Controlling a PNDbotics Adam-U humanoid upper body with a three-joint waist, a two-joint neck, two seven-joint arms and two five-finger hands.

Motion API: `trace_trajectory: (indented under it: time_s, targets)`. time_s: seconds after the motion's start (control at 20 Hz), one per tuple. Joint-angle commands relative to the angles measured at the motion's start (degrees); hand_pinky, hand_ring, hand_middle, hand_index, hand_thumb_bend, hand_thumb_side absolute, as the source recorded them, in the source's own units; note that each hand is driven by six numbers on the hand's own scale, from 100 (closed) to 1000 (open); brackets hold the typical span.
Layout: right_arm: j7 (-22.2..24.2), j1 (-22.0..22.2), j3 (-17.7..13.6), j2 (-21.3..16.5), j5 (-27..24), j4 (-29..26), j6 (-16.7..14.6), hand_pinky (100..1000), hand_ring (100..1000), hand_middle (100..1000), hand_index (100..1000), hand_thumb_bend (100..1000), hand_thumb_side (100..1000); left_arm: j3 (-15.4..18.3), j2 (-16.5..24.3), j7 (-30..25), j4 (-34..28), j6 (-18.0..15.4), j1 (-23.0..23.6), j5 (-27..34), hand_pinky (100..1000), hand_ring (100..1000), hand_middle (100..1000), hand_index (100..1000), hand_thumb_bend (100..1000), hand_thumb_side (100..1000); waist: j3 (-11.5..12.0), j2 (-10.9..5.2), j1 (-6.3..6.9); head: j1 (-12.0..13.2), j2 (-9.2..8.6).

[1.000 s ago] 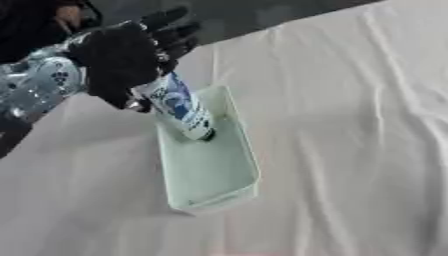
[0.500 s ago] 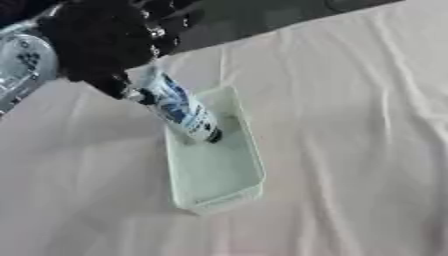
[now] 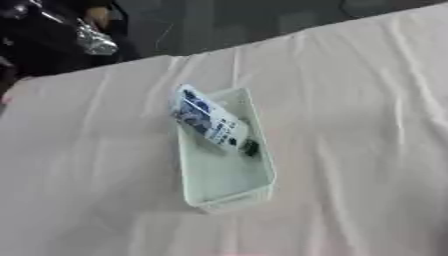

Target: Pick up objects on the table and place them in the box.

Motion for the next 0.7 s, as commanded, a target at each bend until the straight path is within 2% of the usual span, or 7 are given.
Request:
trace_trajectory:
  time_s: [0.05, 0.15, 0.2, 0.4, 0.6, 0.65, 0.7]
  targets:
    - [0.59, 0.07, -0.23, -1.43, 0.55, -0.75, -0.44, 179, 317, 399, 518, 100, 1000, 3.87, 4.22, 2.06, -0.42, 1.78, 0.99, 7.79, 891, 923, 826, 635, 698, 721, 0.49, -0.98, -0.67, 0.74, -0.04]
    - [0.85, 0.33, -0.16, -1.47, 0.73, -0.75, -0.54, 179, 317, 399, 518, 100, 1000, 5.58, 5.77, 3.75, -0.42, 2.61, 3.26, 13.06, 864, 905, 820, 638, 679, 717, 0.85, -0.93, -0.73, 1.08, -0.04]
    - [0.91, 0.43, -0.22, -1.44, 0.81, -0.75, -0.64, 179, 317, 399, 518, 100, 1000, 6.53, 6.32, 4.74, -0.42, 3.14, 5.03, 16.48, 799, 864, 811, 650, 607, 779, 1.20, -0.85, -0.86, 1.29, -0.04]
    - [0.75, 1.16, -1.00, -1.01, 1.33, -0.75, -1.44, 179, 317, 399, 518, 100, 1000, 11.38, 6.90, 11.37, -0.42, 1.90, 13.38, 31.49, 688, 803, 790, 666, 503, 717, 2.43, -0.67, -1.78, 1.21, -0.04]
    - [0.46, 3.04, -2.17, -0.07, 2.57, -0.75, -2.76, 177, 316, 399, 519, 100, 1000, 15.27, -0.42, 23.39, -0.42, -4.68, 16.76, 44.71, 503, 672, 679, 640, 300, 661, 3.78, -1.01, -3.47, 1.86, -0.04]
    - [0.49, 3.71, -2.45, 0.24, 3.00, -0.75, -3.20, 177, 316, 399, 519, 100, 1000, 15.90, -3.08, 26.58, -0.42, -7.44, 16.92, 48.64, 526, 695, 701, 652, 317, 666, 4.28, -1.15, -3.95, 2.00, -0.04]
    - [0.54, 4.35, -2.65, 0.62, 3.42, -0.75, -3.59, 174, 316, 400, 520, 100, 1000, 16.62, -5.77, 29.52, -0.42, -10.52, 17.47, 51.87, 360, 549, 593, 601, 193, 670, 4.76, -1.28, -4.58, 2.18, -0.04]
